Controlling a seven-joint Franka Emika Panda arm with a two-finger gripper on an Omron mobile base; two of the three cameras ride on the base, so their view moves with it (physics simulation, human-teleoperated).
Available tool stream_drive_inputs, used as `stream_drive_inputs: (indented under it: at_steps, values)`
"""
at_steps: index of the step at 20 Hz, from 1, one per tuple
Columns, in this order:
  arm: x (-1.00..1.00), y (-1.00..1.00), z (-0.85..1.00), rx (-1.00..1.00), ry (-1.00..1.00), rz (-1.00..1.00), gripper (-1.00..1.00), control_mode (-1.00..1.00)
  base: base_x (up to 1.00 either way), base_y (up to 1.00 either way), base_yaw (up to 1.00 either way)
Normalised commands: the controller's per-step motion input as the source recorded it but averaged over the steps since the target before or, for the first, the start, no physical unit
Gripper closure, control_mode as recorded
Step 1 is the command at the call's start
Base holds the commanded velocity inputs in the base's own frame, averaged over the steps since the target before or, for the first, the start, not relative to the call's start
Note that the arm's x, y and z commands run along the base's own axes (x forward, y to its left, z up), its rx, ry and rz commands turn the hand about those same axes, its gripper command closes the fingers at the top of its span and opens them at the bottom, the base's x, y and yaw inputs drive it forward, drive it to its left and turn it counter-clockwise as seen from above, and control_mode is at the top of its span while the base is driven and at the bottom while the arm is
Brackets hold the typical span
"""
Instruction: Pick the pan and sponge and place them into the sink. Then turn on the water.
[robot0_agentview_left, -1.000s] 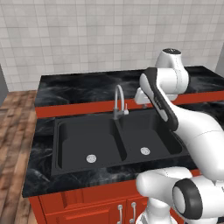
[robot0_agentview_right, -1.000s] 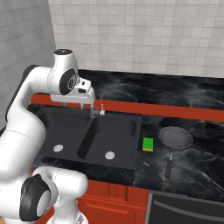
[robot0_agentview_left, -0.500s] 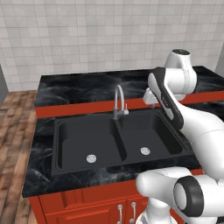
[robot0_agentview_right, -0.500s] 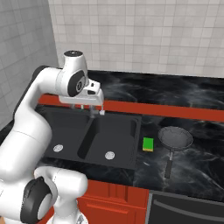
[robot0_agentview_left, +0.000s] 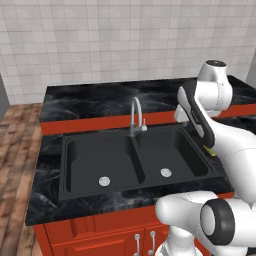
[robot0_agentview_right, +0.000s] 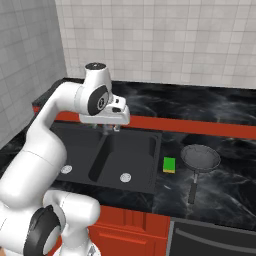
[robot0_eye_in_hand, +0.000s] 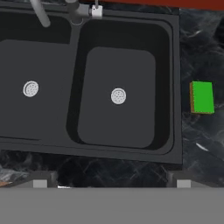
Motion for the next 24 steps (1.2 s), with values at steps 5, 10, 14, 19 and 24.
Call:
stream_drive_inputs:
  at_steps: [5,10,14,19,24]
  values:
    - [0.00,-0.39,-0.24,-0.02,0.00,0.00,-1.00,-1.00,0.00,0.00,0.00]
    - [0.00,-0.41,-0.24,-0.03,0.00,0.00,-1.00,-1.00,0.00,0.00,0.00]
    - [0.00,-0.42,-0.20,-0.04,0.00,0.00,-1.00,-1.00,0.00,0.00,0.00]
    - [0.01,-0.42,-0.18,-0.06,0.00,0.00,-1.00,-1.00,0.00,0.00,0.00]
    - [0.01,-0.45,-0.17,-0.05,0.00,0.00,-1.00,-1.00,0.00,0.00,0.00]
